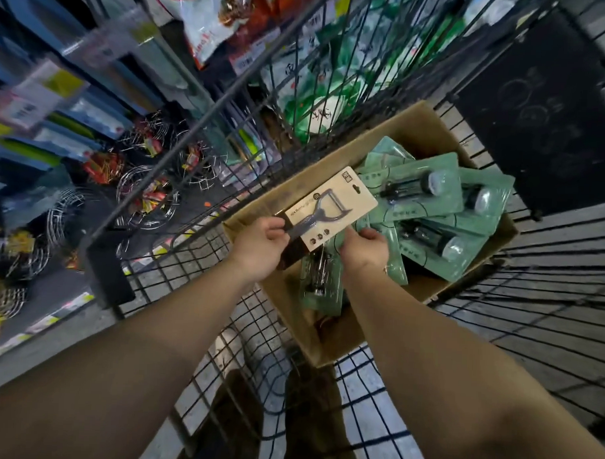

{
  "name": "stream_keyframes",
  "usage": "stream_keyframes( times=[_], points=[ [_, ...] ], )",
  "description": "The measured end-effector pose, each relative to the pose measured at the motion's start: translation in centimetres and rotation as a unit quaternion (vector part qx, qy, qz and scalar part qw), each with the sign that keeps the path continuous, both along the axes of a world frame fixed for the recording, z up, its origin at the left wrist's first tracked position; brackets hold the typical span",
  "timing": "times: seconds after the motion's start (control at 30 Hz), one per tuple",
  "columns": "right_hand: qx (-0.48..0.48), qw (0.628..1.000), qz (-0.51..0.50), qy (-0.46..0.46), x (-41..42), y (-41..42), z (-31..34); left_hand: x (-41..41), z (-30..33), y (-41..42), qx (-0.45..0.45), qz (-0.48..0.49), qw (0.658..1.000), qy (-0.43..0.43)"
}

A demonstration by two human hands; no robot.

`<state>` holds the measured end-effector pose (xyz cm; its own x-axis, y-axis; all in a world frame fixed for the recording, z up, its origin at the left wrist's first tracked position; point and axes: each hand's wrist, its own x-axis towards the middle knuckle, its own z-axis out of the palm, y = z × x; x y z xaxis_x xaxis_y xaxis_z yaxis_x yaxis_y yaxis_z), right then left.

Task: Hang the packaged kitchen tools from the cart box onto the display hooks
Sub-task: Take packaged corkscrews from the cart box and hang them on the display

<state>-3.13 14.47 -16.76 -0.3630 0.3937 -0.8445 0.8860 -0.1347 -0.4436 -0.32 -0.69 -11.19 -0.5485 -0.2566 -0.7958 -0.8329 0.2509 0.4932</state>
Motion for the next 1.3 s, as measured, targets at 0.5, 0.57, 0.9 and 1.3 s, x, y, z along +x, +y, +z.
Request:
stream_keyframes(
  times=[0.5, 0.57, 0.9, 1.3],
  points=[
    [-0.071, 0.990, -0.062, 0.105, -2.3, 1.5, 2.3, -1.2, 1.2, 0.7, -0.003, -0.035, 0.999, 0.028],
    [-0.107, 0.985, -0.042, 0.127, -2.3, 2.3, 3.5, -1.7, 1.3, 1.2, -0.008, -0.059, 0.998, 0.018],
    [0.091, 0.965, 0.245, 0.018, -0.4, 2.2, 2.2, -0.1, 0.9, 1.1, -0.016, 0.005, 0.999, 0.034],
    [0.136, 0.914, 0.378, -0.051, 1.9, 0.2, 0.0, 2.6, 2.1, -1.5, -0.030, 0.066, 0.992, 0.100]
  ],
)
